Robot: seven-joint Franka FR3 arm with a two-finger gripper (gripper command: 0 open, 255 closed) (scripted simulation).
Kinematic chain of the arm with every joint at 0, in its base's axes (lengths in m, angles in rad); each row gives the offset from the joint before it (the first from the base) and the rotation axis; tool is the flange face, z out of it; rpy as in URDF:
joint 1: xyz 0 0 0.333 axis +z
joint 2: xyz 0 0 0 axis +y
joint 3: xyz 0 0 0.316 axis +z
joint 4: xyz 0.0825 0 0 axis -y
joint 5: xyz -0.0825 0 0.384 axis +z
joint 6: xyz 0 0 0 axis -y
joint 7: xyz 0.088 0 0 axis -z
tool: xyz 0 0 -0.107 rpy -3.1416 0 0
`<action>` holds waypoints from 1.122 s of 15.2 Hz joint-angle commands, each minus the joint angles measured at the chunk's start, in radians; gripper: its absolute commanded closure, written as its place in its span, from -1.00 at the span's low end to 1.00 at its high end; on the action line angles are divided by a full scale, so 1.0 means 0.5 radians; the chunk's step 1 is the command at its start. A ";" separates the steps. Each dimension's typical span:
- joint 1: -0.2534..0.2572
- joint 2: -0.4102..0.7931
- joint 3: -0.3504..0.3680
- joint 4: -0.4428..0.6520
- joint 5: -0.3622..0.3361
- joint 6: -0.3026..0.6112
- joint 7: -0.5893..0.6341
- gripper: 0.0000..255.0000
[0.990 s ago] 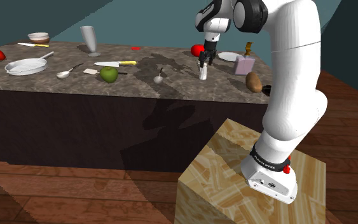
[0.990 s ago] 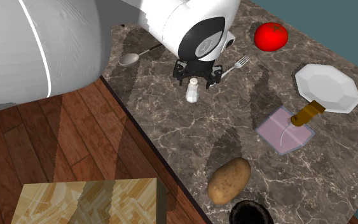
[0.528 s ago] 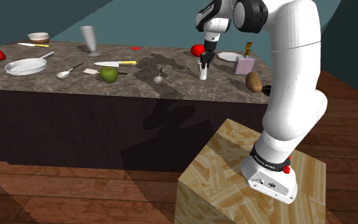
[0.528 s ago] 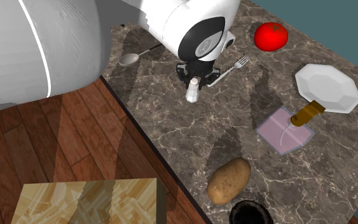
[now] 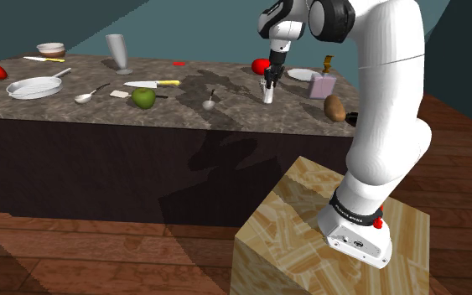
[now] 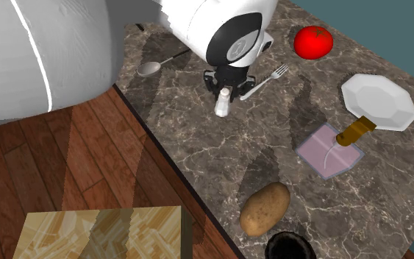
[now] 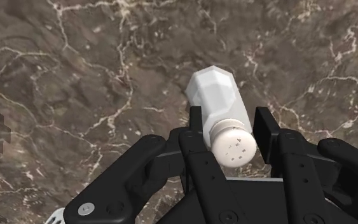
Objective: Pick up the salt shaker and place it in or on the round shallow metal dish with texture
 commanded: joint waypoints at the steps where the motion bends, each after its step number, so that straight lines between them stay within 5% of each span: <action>1: 0.000 -0.014 -0.005 0.029 -0.010 -0.041 0.009 1.00; 17: -0.012 -0.105 -0.037 0.334 -0.075 -0.421 0.078 1.00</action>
